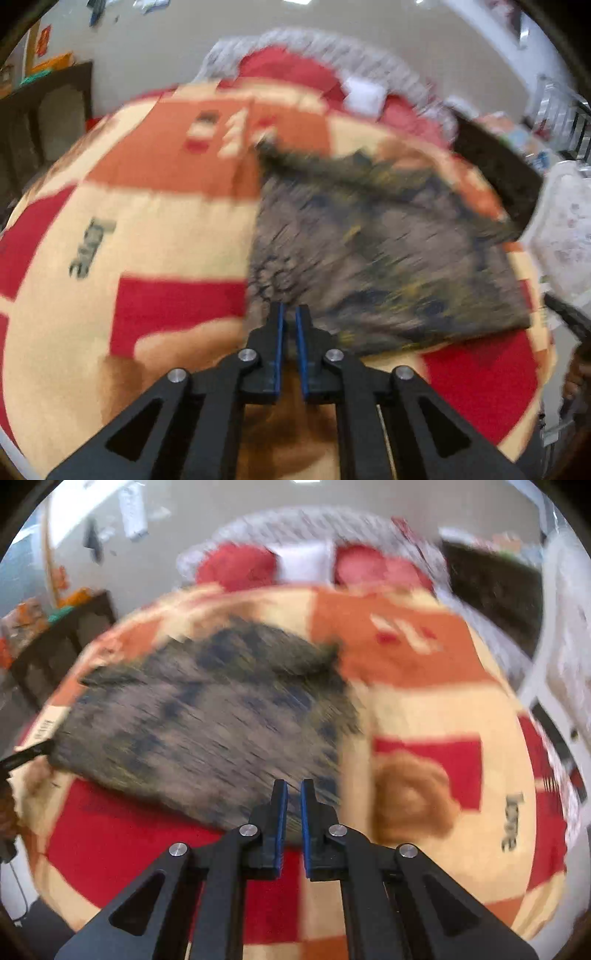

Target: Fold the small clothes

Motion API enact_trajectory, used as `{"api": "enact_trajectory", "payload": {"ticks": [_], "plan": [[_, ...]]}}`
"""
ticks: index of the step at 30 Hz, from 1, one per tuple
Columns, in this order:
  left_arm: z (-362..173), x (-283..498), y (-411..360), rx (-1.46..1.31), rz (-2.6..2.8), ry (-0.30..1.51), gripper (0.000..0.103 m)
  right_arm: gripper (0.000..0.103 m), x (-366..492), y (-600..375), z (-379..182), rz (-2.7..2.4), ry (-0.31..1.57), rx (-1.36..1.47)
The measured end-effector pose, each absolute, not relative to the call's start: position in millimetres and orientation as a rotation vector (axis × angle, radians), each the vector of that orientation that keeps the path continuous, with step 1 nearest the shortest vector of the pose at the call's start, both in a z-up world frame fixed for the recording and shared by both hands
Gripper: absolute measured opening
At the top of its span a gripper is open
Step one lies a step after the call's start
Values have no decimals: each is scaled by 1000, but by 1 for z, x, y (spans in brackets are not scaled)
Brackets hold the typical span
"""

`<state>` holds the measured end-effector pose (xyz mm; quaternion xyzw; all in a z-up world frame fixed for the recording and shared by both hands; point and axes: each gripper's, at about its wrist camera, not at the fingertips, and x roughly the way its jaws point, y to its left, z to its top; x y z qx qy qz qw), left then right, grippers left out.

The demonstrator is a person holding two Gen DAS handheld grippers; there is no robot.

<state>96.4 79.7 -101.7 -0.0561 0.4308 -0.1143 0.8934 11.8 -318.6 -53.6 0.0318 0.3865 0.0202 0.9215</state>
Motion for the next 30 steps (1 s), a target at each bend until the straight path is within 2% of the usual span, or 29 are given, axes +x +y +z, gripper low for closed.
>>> {"api": "enact_trajectory", "payload": {"ticks": [5, 8, 9, 10, 11, 12, 15, 17, 19, 25, 30], "plan": [[-98, 95, 74, -124, -191, 924, 7, 25, 32, -286, -91, 50, 975, -1], [-77, 98, 66, -121, -184, 894, 11, 28, 37, -299, -85, 30, 1005, 97], [-67, 101, 61, -118, -198, 866, 19, 28, 39, -301, -75, 12, 980, 91], [-56, 105, 54, -110, -215, 829, 35, 28, 39, -302, -67, -1, 943, 74], [-47, 111, 46, -99, -230, 789, 42, 27, 40, -300, -58, -12, 901, 57], [-42, 119, 37, -91, -244, 765, 57, 28, 44, -302, -51, -22, 868, 55], [-53, 153, 13, -71, -297, 821, 58, 27, 61, -314, -39, -41, 794, 147], [-70, 178, 2, -18, -254, 886, 49, 28, 77, -326, -41, -46, 781, 222], [-87, 198, -3, 9, -216, 950, 48, 28, 97, -330, -47, -56, 786, 228], [-90, 215, -25, 124, -213, 947, 52, 27, 153, -335, -90, -39, 995, 116], [-75, 272, -29, 122, -190, 905, 53, 27, 198, -347, -80, -10, 930, 125]]}}
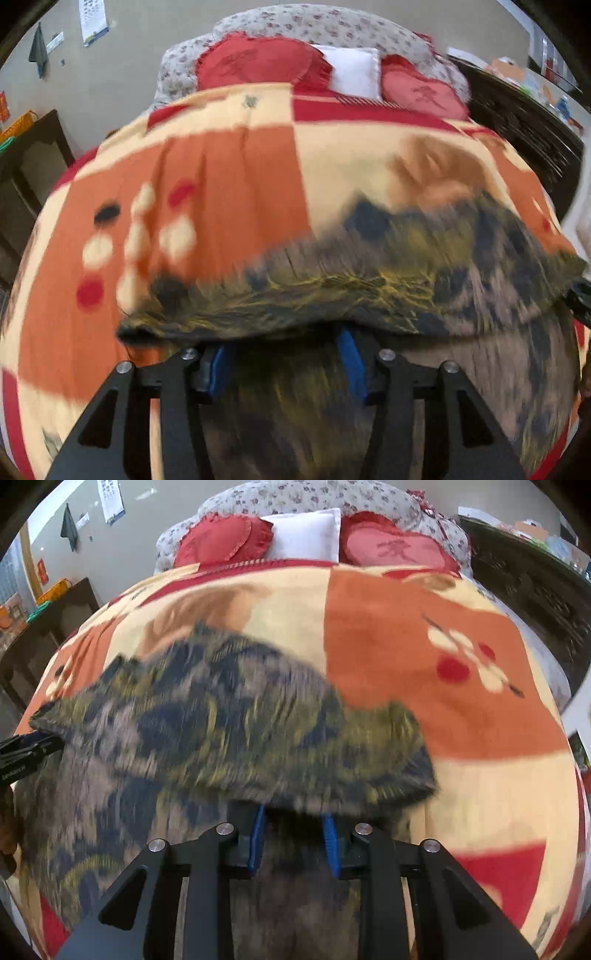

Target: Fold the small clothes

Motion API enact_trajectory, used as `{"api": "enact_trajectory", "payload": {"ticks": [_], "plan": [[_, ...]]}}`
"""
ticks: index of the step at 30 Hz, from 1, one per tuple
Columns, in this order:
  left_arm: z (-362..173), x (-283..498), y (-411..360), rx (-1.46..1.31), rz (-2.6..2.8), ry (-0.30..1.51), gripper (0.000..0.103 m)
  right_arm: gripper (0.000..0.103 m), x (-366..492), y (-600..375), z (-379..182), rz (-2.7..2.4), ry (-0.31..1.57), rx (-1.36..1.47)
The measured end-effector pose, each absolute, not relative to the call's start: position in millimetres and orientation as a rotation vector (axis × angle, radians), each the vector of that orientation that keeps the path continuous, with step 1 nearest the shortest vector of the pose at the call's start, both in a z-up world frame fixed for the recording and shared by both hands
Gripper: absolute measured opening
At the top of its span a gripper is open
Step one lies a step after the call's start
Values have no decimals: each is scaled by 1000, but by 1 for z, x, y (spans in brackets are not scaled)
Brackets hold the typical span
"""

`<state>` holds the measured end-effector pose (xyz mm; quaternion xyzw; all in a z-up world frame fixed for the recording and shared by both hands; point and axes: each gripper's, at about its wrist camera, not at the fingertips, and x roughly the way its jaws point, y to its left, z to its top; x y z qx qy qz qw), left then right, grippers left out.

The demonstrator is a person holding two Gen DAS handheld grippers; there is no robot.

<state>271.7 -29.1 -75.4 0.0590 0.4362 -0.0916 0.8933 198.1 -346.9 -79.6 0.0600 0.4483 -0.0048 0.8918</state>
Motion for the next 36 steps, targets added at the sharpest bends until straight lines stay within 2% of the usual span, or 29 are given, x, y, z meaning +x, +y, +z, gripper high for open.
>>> {"api": "enact_trajectory", "payload": {"ticks": [4, 8, 9, 17, 19, 22, 36], "plan": [[-52, 326, -23, 77, -100, 865, 54, 27, 237, -364, -62, -28, 860, 172], [-31, 327, -18, 25, -114, 803, 55, 28, 241, -373, -44, -53, 813, 216], [-30, 321, -18, 9, -129, 785, 58, 28, 236, -373, -39, -52, 781, 226], [-87, 302, -54, -7, -154, 848, 59, 27, 238, -333, -56, -65, 779, 214], [-100, 304, -53, -19, -133, 869, 63, 28, 244, -326, -71, -109, 807, 198], [-104, 309, -47, -65, -144, 881, 65, 30, 250, -323, -89, -113, 831, 162], [-109, 309, -60, 19, -97, 880, 68, 33, 251, -321, -93, -113, 830, 137]]}}
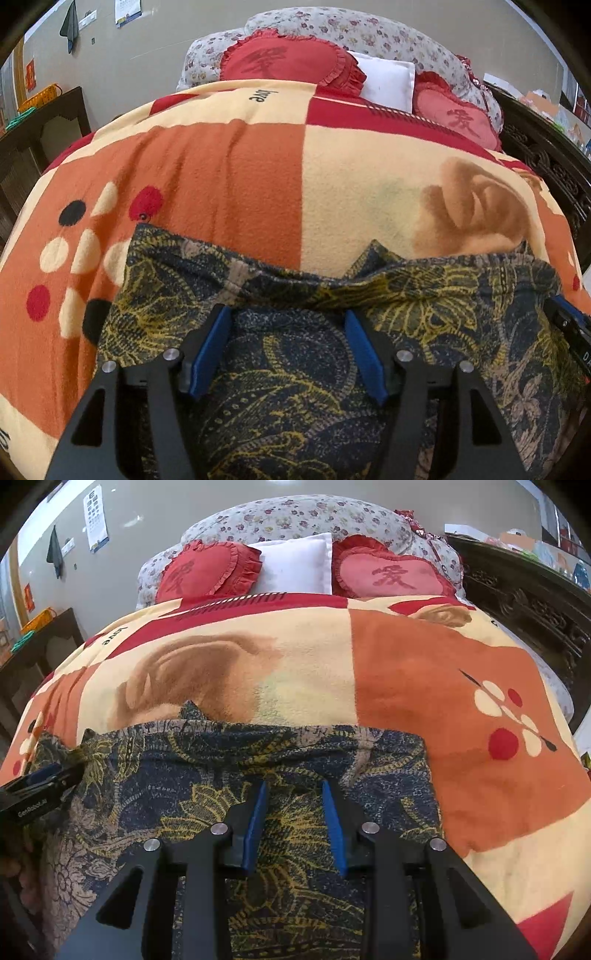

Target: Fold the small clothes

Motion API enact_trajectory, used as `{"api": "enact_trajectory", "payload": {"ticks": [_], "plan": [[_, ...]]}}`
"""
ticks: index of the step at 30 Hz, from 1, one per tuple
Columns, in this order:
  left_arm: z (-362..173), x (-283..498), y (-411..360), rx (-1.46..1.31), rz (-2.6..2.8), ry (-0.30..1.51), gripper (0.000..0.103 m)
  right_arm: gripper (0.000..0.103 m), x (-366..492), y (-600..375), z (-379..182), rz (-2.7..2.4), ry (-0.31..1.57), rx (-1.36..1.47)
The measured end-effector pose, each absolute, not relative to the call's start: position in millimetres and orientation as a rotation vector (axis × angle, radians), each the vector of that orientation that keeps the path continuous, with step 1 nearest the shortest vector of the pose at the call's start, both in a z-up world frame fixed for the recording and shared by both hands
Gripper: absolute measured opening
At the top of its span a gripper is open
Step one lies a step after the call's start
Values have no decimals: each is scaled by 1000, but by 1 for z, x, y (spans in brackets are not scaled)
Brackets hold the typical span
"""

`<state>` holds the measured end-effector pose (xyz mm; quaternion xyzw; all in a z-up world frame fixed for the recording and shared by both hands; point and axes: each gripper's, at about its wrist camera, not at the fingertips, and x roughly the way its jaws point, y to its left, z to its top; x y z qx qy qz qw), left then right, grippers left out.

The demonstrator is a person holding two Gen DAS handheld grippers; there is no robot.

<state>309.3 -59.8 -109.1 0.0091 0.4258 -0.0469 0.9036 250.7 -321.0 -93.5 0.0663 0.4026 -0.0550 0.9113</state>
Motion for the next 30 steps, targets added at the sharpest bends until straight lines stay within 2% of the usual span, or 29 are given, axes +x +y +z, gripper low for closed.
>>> {"api": "enact_trajectory", "payload": {"ticks": [19, 24, 27, 30], "plan": [[-110, 311, -59, 28, -91, 881, 70, 35, 253, -319, -94, -117, 839, 125], [-107, 311, -57, 32, -92, 897, 71, 35, 243, -307, -65, -183, 925, 108], [-88, 305, -49, 46, -122, 962, 71, 35, 197, -289, -39, -101, 853, 128], [-46, 266, -22, -4, -201, 891, 72, 36, 152, -267, -37, -38, 799, 34]]}}
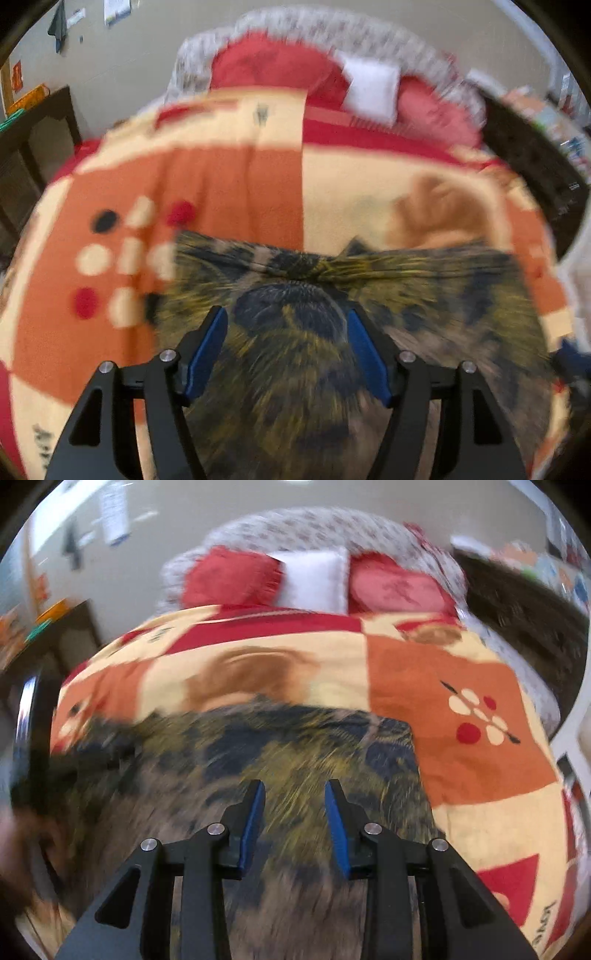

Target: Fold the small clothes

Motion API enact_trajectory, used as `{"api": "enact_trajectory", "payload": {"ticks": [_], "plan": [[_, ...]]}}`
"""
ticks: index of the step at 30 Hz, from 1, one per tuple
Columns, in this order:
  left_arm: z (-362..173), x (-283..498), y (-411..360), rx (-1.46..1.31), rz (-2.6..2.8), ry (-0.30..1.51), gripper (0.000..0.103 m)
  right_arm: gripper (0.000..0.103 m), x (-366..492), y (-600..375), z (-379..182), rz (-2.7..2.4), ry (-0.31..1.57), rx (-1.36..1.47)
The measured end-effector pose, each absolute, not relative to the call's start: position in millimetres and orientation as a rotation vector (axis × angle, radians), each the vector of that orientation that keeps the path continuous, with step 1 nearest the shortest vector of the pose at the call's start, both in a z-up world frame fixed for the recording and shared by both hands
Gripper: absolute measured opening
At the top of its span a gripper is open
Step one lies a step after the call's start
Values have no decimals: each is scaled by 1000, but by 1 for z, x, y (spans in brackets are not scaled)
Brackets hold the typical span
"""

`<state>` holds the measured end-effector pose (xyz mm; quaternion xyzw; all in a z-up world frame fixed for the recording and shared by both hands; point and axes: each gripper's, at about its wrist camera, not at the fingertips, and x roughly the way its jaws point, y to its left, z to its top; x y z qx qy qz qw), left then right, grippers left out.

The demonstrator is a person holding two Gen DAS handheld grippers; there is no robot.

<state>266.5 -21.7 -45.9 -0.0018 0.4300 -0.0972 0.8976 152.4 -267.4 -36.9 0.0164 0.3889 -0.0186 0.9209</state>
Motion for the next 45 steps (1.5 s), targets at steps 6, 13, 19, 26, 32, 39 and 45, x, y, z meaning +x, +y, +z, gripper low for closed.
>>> {"api": "enact_trajectory", "payload": {"ticks": [6, 13, 19, 26, 32, 39, 45], "plan": [[-17, 150, 44, -145, -281, 870, 82, 37, 125, -252, -92, 14, 866, -8], [-80, 55, 59, -439, -396, 933, 82, 44, 125, -244, -99, 37, 813, -85], [-106, 65, 51, -533, -354, 929, 82, 44, 121, -239, -99, 20, 801, -137], [-112, 95, 73, -800, -331, 923, 88, 44, 120, -237, -99, 17, 798, -146], [-97, 96, 75, -762, -281, 869, 50, 44, 119, -236, -99, 13, 794, -159], [-94, 97, 73, -638, -229, 816, 36, 44, 118, -234, -99, 10, 792, -169], [-87, 97, 65, -599, -215, 764, 35, 44, 118, -234, -99, 8, 791, -172]]}}
